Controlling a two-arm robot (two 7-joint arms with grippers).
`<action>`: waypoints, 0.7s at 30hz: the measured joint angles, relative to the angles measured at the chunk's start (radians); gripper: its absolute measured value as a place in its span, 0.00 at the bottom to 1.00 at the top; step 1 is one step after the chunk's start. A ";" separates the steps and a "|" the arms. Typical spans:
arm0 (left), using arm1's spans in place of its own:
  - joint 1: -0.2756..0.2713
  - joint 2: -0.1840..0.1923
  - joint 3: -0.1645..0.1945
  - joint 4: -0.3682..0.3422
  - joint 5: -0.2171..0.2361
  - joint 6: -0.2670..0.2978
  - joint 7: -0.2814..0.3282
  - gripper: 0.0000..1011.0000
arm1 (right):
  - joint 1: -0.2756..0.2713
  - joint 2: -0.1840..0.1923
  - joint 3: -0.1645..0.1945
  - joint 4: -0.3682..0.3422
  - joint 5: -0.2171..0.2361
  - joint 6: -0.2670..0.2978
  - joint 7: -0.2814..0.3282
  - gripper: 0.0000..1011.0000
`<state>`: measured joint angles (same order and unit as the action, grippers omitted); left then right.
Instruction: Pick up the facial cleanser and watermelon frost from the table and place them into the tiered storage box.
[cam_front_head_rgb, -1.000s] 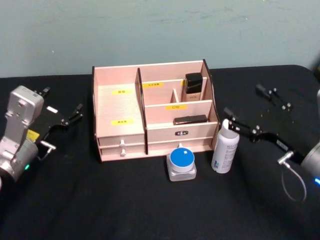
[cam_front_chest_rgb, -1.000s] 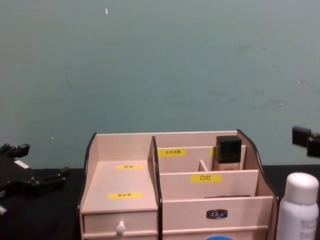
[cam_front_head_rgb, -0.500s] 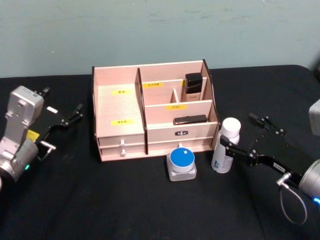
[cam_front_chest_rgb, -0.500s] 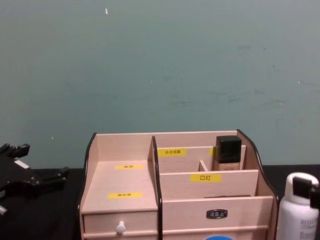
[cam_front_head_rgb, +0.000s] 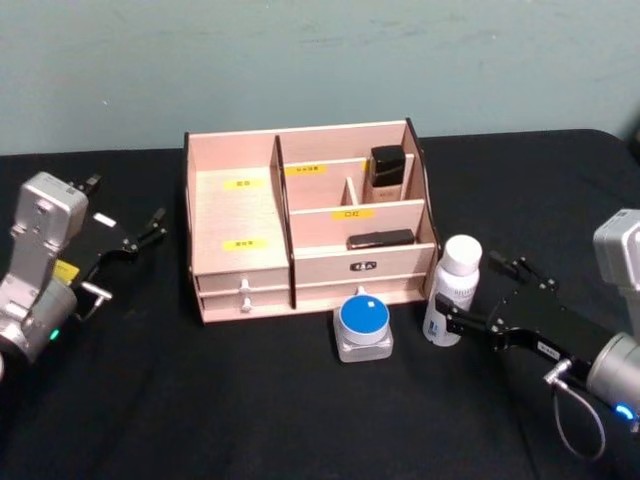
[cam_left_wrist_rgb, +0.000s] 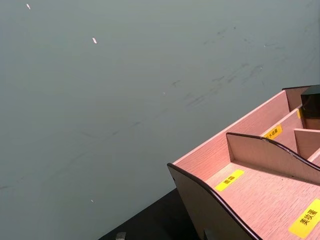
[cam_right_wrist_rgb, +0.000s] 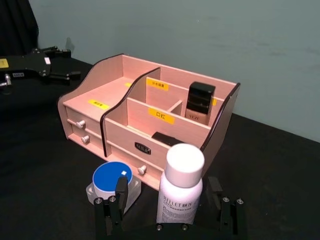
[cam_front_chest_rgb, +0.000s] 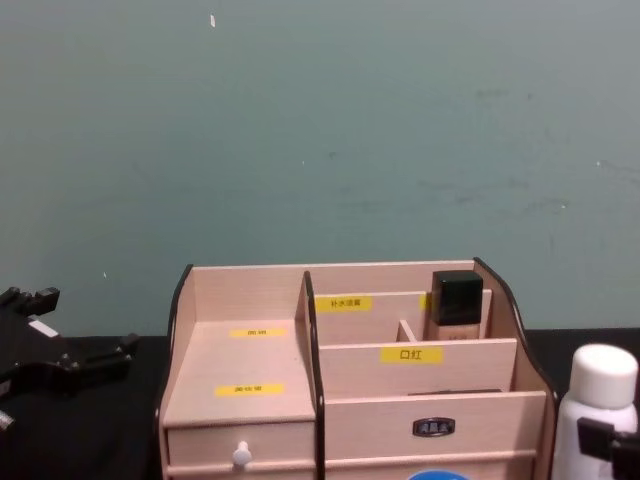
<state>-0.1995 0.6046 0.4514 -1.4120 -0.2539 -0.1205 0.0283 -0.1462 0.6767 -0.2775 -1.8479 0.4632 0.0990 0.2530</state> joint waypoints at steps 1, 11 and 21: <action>0.000 0.000 0.000 0.000 0.000 0.000 0.000 1.00 | 0.006 -0.007 -0.002 0.014 -0.004 -0.001 0.009 0.99; 0.000 0.000 0.000 0.000 0.000 0.000 0.000 1.00 | 0.046 -0.047 -0.010 0.087 -0.026 -0.011 0.052 0.99; 0.000 0.000 0.000 0.000 0.000 0.000 0.000 1.00 | 0.081 -0.086 -0.013 0.146 -0.047 -0.021 0.094 0.99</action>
<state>-0.1995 0.6047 0.4514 -1.4120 -0.2539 -0.1205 0.0283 -0.0653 0.5911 -0.2904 -1.7016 0.4164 0.0782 0.3474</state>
